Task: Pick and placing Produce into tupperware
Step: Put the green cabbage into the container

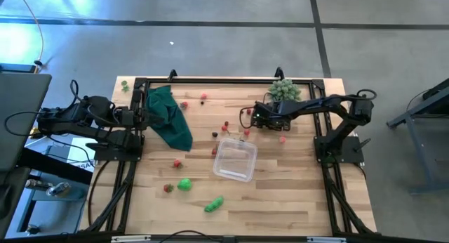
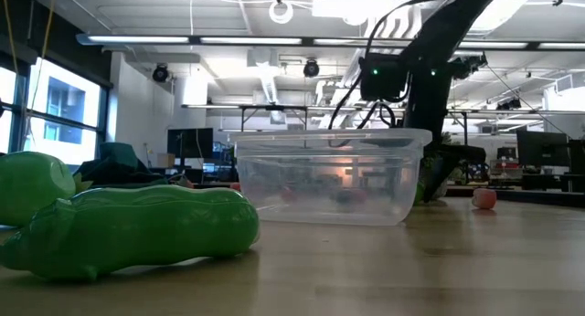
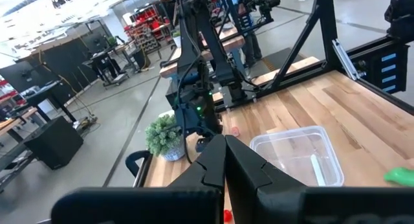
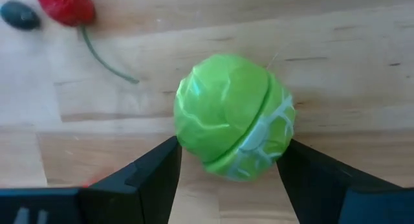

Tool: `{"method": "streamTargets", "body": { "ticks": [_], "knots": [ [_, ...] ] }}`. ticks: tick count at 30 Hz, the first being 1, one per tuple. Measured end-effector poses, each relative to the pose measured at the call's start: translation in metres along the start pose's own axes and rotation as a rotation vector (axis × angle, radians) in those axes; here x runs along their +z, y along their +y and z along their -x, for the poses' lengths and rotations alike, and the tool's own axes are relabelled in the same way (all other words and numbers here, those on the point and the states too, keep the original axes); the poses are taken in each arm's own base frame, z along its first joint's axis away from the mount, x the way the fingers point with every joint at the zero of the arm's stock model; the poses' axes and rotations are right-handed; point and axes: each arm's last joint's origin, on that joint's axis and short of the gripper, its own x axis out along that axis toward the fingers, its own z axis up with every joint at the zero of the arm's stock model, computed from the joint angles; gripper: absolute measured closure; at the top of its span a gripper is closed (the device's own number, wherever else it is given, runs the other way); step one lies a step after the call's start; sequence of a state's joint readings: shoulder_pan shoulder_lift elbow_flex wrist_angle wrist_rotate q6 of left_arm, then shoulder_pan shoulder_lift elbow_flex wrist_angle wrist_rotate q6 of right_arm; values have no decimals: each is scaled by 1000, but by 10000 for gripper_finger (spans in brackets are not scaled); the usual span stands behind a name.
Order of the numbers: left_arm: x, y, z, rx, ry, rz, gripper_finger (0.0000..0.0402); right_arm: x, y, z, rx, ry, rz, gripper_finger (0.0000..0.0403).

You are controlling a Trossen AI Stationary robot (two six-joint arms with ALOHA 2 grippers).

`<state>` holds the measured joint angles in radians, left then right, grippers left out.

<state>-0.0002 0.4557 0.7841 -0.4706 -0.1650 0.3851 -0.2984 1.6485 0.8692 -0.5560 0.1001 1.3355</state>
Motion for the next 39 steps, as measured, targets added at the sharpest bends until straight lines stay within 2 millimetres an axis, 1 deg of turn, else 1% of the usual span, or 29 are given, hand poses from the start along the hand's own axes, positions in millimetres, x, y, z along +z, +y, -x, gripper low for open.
{"method": "streamTargets", "body": {
  "ticks": [6,9,15,25,39],
  "knots": [
    [0,0,0,-1,2,-1,401,-21,5,2,18,27,47,164],
    [0,0,0,-1,2,-2,401,-25,5,3,3,-12,43,164],
    [0,0,0,-1,2,-3,401,-17,0,2,-42,-38,-5,164],
    [0,0,0,-2,5,-4,401,-5,3,1,16,-42,-79,164],
    [0,0,0,-1,4,-4,401,-4,7,1,50,-49,-83,164]
  ]
}}
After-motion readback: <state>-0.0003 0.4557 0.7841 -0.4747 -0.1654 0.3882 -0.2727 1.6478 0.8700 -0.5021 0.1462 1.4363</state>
